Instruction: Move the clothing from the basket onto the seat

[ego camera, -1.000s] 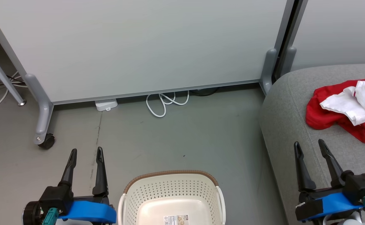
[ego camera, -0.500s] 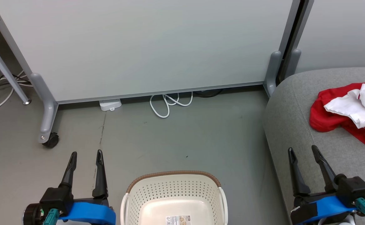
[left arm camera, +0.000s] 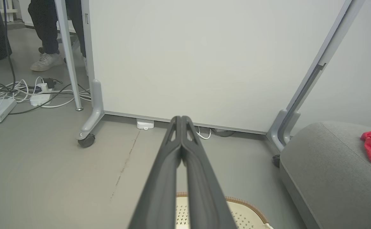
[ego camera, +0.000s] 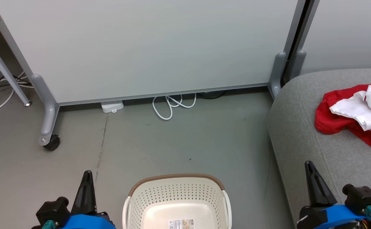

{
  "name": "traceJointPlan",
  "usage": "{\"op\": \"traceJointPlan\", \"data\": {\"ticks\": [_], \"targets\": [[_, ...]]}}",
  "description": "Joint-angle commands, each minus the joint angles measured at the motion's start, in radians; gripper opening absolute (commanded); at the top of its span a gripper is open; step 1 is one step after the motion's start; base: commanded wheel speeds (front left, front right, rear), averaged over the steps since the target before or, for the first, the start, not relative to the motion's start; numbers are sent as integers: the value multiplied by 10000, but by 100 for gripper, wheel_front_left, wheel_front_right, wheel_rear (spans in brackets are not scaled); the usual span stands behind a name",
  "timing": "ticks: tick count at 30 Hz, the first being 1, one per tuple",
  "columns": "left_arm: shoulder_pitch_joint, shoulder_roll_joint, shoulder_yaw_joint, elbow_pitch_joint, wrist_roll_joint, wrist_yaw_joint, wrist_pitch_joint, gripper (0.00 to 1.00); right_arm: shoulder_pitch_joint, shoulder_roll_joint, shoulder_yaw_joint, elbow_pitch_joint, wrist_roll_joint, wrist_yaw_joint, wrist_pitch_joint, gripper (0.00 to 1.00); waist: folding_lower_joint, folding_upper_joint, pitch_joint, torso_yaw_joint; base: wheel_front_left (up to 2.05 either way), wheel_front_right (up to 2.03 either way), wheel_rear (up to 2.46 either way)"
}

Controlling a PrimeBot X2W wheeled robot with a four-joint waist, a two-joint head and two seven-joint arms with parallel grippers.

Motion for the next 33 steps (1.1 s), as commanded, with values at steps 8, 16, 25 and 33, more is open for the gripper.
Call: {"op": "traceJointPlan", "data": {"ticks": [8,16,25,33], "targets": [[-371,29,187,-249,-1873,-94,396,0,-252,9,-116,-197,1912,0,433,0,0,-1,2,-26,0,0,0],[-471,33,299,-305,-3233,-146,726,0,-331,19,-186,-220,3292,1,773,0,0,-1,4,-47,0,0,0],[-577,36,417,-346,-4478,-189,1038,0,-417,28,-254,-235,4557,1,1090,0,0,-1,5,-69,0,0,0],[-663,39,523,-377,-5617,-232,1324,0,-483,37,-318,-246,5716,2,1383,0,0,-1,6,-90,0,0,0]]}}
